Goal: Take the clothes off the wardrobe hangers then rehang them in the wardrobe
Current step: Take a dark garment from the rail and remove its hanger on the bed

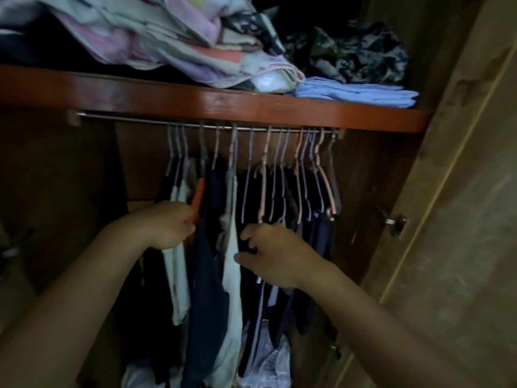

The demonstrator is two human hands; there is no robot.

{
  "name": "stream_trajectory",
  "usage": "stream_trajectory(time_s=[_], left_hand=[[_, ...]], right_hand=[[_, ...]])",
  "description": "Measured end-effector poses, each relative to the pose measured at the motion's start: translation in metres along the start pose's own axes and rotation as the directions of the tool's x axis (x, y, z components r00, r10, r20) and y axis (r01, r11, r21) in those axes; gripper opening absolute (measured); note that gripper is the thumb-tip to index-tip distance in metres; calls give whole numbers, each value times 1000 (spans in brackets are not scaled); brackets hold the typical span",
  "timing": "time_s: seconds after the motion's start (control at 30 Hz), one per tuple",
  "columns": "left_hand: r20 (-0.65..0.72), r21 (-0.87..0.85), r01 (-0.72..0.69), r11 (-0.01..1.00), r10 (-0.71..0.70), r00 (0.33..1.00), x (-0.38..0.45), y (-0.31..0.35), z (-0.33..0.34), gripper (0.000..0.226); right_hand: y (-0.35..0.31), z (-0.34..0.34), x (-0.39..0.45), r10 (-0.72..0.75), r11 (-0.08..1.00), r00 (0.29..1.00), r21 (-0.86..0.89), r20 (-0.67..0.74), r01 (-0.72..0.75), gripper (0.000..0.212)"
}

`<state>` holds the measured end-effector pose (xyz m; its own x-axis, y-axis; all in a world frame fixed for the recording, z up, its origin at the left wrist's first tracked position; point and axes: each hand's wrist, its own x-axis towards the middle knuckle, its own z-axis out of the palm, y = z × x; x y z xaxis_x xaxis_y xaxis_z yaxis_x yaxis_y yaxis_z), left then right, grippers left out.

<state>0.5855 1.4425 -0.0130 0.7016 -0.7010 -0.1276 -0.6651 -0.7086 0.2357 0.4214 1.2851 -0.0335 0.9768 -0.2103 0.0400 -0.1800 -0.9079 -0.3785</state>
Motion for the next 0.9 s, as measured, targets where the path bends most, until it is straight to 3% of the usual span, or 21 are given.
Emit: stream_trajectory(time_s=[0.1, 0.2, 0.37, 0.43, 0.53, 0.6, 0.73, 0.9], left_hand=[[-10, -8, 100, 995, -100, 995, 6, -37, 0, 31], [-49, -48, 174, 984, -177, 983, 10, -65, -1, 24], [-166, -156, 199, 968, -224, 960, 11, -95, -3, 31], [-175, -157, 223, 962, -249, 953, 11, -106, -3, 33], [-160, -182, 230, 956, -260, 952, 14, -117, -1, 36], [-163, -213, 235, 948, -271, 949, 15, -121, 1, 37], [-157, -267, 223, 938, -271, 950, 18, -128, 5, 38], [-152, -290, 196, 937, -247, 957, 22, -131, 5, 46]], right_hand=[[-25, 10, 42, -70, 997, 998, 39, 7, 69, 45], [-51, 21, 88, -135, 981, 990, 136, -35, 139, 21], [-96, 42, 157, -134, 968, 979, 191, -156, 163, 31], [-110, 51, 181, -95, 977, 981, 172, -170, 125, 21], [-123, 59, 208, -3, 987, 987, 156, -161, 28, 24], [-125, 63, 221, 60, 989, 989, 139, -133, -41, 9], [-119, 75, 239, 147, 983, 986, 126, -82, -135, 34], [-109, 84, 246, 193, 976, 977, 114, -86, -183, 39]])
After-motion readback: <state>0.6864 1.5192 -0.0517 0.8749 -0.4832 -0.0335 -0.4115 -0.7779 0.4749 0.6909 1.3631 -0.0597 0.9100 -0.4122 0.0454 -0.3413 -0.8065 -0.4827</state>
